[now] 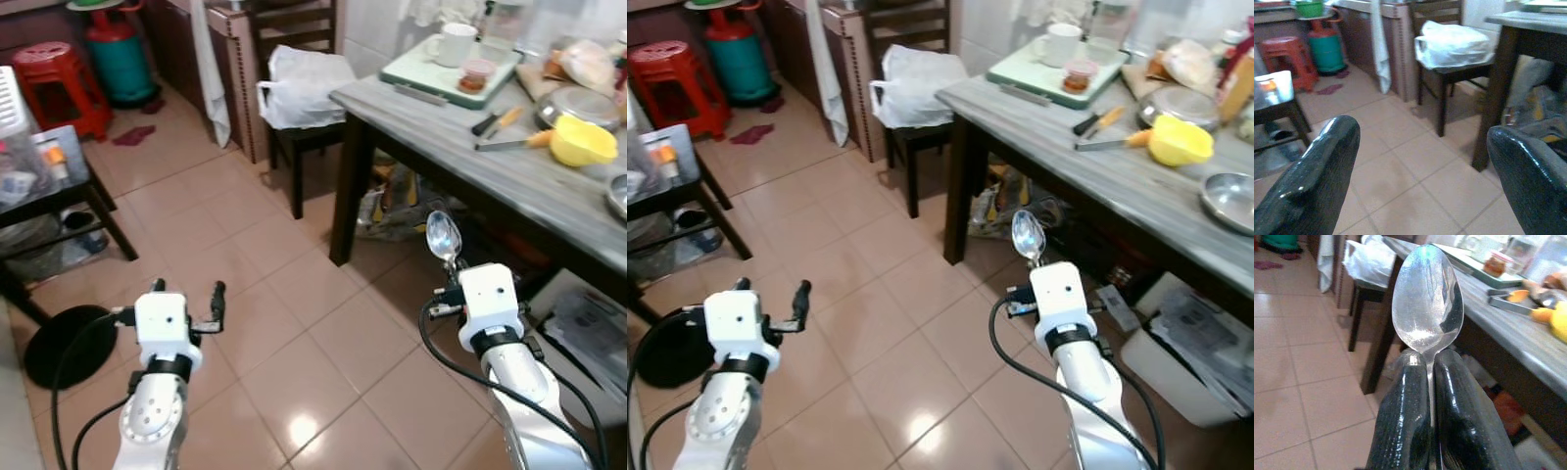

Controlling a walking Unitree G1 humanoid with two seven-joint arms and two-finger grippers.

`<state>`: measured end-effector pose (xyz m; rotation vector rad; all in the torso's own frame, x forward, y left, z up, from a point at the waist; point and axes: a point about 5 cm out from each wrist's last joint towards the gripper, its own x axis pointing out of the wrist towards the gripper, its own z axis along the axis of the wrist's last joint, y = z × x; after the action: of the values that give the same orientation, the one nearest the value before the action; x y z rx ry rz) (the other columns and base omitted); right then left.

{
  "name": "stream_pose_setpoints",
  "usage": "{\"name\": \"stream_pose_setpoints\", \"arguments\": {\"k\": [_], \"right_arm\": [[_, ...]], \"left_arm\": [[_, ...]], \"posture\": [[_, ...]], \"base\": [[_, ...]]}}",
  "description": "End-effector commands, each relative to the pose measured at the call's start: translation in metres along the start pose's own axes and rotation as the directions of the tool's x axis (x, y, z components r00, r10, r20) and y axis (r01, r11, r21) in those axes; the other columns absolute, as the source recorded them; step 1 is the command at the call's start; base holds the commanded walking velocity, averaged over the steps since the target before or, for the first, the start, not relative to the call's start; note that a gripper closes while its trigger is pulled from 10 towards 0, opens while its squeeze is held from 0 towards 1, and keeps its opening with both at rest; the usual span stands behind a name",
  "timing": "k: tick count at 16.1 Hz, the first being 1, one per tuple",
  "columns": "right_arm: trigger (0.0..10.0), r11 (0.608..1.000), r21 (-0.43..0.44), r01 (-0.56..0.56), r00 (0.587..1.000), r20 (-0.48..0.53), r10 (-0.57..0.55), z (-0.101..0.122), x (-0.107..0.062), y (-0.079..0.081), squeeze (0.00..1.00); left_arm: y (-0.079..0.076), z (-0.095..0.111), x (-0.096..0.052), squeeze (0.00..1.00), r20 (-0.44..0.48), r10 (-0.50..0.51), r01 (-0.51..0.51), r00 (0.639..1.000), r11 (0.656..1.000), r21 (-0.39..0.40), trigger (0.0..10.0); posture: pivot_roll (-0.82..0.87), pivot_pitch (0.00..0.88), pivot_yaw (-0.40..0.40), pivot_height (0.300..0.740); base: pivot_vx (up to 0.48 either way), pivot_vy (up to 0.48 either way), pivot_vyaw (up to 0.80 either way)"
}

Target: Setting the table

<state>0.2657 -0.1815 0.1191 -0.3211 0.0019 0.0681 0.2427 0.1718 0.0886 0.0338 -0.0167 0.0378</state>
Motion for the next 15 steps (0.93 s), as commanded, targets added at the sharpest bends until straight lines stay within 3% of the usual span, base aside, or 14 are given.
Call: {"name": "stream_pose_setpoints", "arguments": {"k": [1, 9, 15], "right_arm": [[10.0, 1.0, -0.004, 0.007, 1.0, -0.004, -0.007, -0.0002, 0.0003, -0.001, 0.0], [10.0, 1.0, -0.008, 0.009, 1.0, -0.005, -0.009, 0.0001, 0.0001, -0.002, 0.0], [10.0, 1.0, 0.003, 0.009, 1.0, 0.002, -0.009, 0.0013, 0.0015, 0.0002, 0.0]], "left_arm": [[0.0005, -0.0028, -0.0004, 0.0, -0.019, -0.007, 0.007, 1.0, 1.0, 0.006, 10.0], [-0.0007, -0.0036, -0.0019, 0.0, -0.025, -0.015, 0.015, 1.0, 1.0, 0.003, 10.0], [-0.0003, -0.0003, 0.0002, 0.0, -0.015, -0.031, 0.031, 0.999, 0.999, -0.015, 10.0]], "posture": [[-0.17, 0.081, 0.026, 0.74], [-0.17, 0.089, 0.029, 0.74], [-0.16, 0.088, 0.035, 0.74]], "base": [[0.0, -0.319, -0.77], [0.0, -0.305, -0.77], [0.0, 0.0, -0.56]]}}
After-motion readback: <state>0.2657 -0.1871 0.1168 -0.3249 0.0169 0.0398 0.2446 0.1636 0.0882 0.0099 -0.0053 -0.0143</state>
